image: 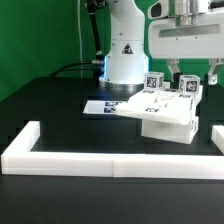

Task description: Assemble chair

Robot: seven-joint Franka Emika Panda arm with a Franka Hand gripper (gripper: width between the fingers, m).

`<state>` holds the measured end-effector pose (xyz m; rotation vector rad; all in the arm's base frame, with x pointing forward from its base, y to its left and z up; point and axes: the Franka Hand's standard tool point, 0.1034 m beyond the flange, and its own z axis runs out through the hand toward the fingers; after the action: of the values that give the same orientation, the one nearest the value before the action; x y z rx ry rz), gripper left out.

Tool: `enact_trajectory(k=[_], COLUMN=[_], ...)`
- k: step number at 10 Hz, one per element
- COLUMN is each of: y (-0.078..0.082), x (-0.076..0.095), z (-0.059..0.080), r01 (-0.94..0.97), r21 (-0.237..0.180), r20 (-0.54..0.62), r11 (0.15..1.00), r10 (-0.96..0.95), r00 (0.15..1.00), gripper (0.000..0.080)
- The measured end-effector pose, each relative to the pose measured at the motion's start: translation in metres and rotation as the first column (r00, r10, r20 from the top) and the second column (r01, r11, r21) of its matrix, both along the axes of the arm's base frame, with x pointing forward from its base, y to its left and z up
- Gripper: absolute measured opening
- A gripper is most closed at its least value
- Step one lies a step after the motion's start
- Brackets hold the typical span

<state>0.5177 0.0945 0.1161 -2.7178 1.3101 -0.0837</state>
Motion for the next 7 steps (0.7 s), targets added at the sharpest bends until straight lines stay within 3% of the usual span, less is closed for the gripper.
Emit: enact_trajectory(k=[2, 7], y=[-0.0002, 0.0034], x=[0.0, -0.0019], z=[-0.0001, -0.0012], r01=[-0.179, -0.533], r21=[-0.021, -0.072], r20=[0.014, 0.024], r11=[0.984, 0.843], r10=[0.18, 0.535], r00=[0.984, 0.844], gripper=[0.0648, 0.0648])
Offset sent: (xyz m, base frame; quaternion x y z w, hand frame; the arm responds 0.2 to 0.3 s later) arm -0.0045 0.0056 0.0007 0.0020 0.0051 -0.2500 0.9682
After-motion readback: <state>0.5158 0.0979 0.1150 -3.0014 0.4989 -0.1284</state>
